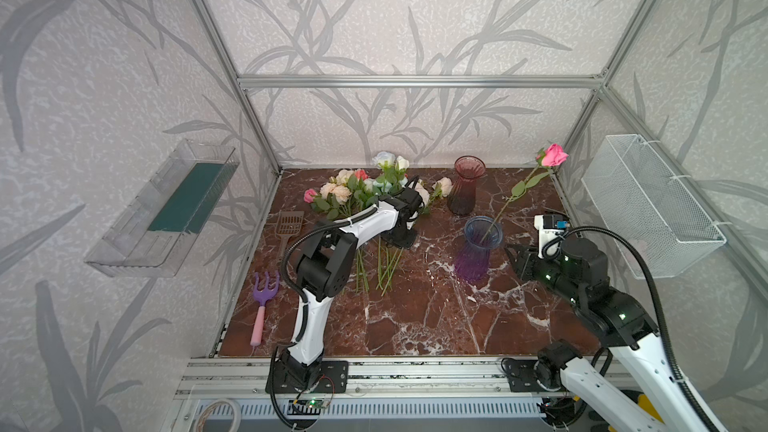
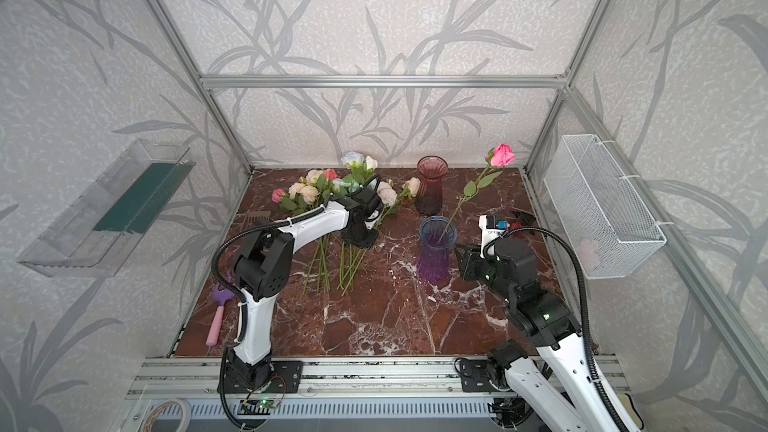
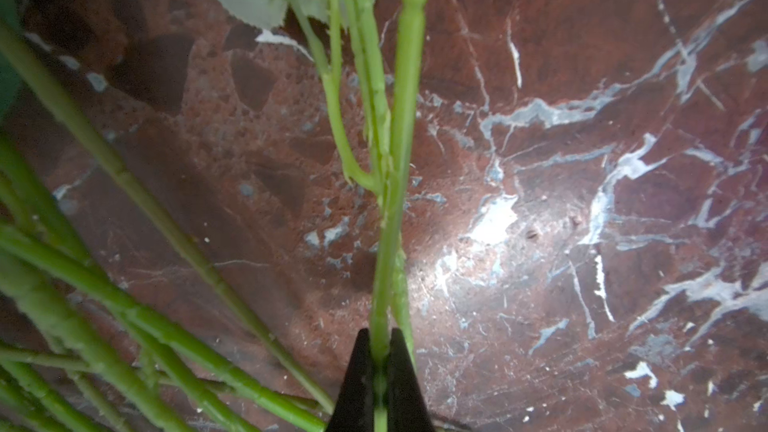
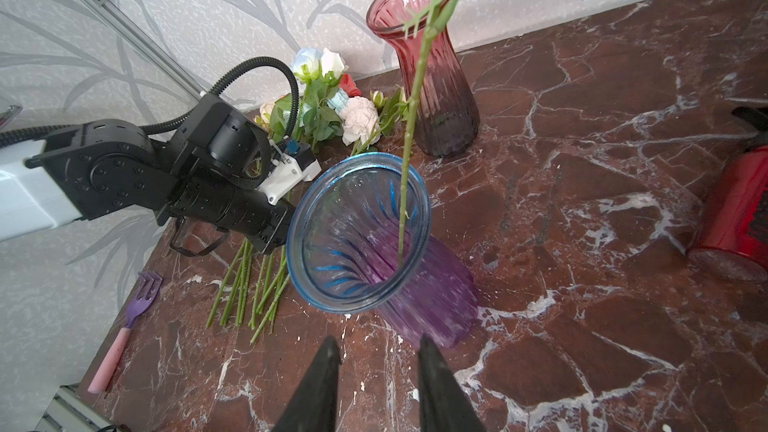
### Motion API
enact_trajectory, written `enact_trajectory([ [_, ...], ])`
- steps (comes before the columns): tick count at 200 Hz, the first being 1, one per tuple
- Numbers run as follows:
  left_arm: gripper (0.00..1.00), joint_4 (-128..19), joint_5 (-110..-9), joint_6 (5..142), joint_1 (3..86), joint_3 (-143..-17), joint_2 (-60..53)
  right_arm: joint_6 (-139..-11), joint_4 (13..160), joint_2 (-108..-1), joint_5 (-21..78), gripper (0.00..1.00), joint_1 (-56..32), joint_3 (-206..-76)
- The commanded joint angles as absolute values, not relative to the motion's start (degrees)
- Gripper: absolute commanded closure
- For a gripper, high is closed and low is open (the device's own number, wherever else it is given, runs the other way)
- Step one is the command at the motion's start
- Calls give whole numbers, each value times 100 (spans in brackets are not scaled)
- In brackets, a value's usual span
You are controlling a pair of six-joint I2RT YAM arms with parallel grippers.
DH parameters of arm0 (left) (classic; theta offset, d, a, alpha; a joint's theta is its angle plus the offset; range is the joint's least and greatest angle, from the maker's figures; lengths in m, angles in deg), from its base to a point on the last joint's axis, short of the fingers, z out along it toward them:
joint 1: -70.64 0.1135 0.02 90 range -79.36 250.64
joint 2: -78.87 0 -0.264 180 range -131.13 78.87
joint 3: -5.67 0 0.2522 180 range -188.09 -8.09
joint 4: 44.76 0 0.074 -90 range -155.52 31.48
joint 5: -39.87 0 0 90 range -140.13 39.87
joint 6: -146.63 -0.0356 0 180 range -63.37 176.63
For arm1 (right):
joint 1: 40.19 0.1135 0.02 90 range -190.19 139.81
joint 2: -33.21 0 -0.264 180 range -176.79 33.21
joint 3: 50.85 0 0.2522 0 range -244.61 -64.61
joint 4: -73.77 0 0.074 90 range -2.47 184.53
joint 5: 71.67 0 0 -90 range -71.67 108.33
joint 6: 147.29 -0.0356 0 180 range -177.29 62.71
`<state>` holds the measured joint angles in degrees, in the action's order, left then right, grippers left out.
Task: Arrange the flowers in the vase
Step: 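Grasp a white rose stem with the left gripper and lift it upright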
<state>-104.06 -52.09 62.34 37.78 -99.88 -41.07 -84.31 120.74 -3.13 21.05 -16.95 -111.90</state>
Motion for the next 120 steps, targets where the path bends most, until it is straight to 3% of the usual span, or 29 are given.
enact_trajectory([
  [1,100,-10547,-5277,6262,3773,-10154,-3737,-8427,11968,-309,2167,67,-1708,-11259],
  [120,100,-9349,-5671,6929,3800,-9224,-1535,-8465,12075,-553,2333,68,-1703,-11801],
])
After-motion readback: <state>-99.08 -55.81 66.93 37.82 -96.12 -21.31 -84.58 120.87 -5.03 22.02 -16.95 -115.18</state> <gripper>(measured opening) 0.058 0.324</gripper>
